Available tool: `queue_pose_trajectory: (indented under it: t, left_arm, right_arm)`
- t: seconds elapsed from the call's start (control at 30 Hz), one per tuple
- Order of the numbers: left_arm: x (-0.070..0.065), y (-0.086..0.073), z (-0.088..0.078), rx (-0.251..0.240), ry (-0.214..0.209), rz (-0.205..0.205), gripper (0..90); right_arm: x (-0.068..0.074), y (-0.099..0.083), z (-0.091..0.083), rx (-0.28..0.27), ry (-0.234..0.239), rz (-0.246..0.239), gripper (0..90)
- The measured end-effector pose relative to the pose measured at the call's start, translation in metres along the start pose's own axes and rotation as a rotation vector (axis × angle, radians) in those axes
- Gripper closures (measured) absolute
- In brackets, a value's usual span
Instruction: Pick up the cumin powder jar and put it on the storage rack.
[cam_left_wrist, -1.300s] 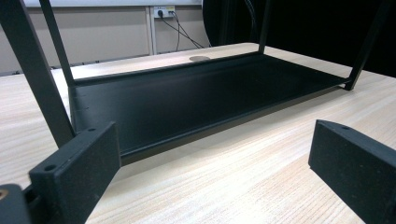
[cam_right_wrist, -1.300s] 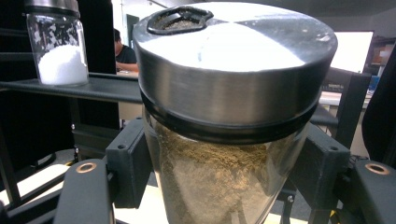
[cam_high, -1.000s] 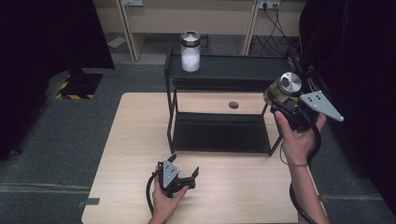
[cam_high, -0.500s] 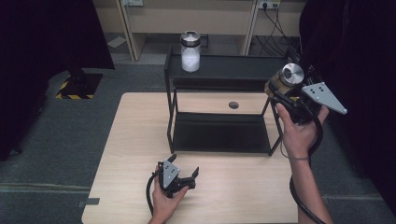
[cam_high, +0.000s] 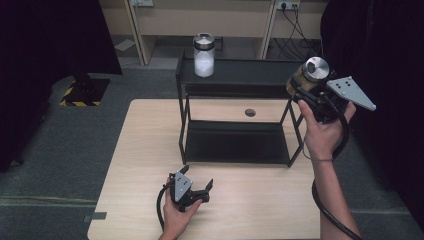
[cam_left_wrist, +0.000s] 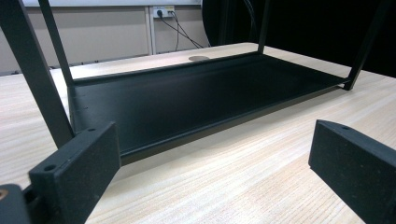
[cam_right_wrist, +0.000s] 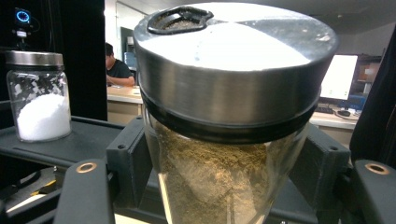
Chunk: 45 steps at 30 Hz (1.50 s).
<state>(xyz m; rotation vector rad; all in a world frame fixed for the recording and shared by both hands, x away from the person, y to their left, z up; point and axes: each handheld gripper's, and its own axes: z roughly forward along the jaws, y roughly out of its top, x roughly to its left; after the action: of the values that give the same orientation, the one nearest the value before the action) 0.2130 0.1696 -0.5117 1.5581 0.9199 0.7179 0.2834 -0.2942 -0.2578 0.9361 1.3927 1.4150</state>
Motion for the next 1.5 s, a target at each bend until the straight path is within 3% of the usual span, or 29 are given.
queue_pose_trajectory:
  t: [0.5,1.07,1.5]
  left_arm:
    - [0.0,0.0,0.0,0.002,-0.002,0.003,1.4]
    - [0.0,0.0,0.0,0.002,-0.004,0.006,1.3]
    - [0.0,0.001,0.001,0.004,-0.005,0.005,1.0]
  right_arm:
    - [-0.006,0.019,0.026,0.029,-0.04,-0.008,31.2]
    - [-0.011,0.03,0.064,0.153,-0.097,-0.024,31.2]
    - [-0.015,0.033,0.078,0.195,-0.117,-0.012,31.1]
